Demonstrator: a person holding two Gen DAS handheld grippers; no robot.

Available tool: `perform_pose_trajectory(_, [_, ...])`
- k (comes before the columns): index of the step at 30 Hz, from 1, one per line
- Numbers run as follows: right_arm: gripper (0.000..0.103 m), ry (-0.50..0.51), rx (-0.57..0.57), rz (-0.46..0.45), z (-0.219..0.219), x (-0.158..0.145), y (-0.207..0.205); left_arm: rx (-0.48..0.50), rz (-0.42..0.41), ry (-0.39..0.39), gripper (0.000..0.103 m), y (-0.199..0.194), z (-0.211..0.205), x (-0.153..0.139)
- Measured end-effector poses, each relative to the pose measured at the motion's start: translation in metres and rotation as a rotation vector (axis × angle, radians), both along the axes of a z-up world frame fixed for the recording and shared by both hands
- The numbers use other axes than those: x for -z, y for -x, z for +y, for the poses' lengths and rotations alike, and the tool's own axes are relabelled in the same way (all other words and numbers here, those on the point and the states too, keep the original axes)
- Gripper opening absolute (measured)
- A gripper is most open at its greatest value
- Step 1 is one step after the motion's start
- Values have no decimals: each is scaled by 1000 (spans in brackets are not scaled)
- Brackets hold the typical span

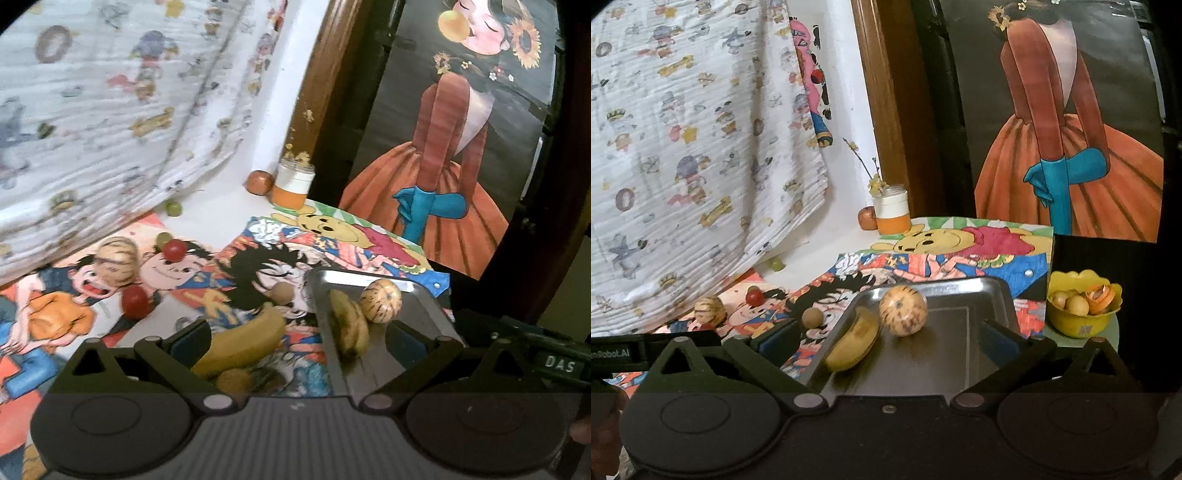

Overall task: Organize fruits
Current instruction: 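Open both tools to set the banana and pepino on the tray, then grasp the red cherry tomato with the left tool while the right tool approaches a brown fruit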

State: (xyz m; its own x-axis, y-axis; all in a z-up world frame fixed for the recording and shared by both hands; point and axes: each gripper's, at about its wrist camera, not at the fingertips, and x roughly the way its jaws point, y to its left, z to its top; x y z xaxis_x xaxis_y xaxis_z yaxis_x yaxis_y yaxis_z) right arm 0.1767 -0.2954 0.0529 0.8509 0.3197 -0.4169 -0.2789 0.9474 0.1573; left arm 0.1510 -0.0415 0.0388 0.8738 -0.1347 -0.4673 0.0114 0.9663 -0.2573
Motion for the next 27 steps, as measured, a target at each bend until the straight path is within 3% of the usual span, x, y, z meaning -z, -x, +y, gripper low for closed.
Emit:
perform_pose_trajectory(10, [102,18,-15,52,17,10,31,-104,19,-13,103,40,31,12])
perform_pose_trajectory(27, [102,102,-137,154,79,32,57,-175,101,-1,103,73,89,38])
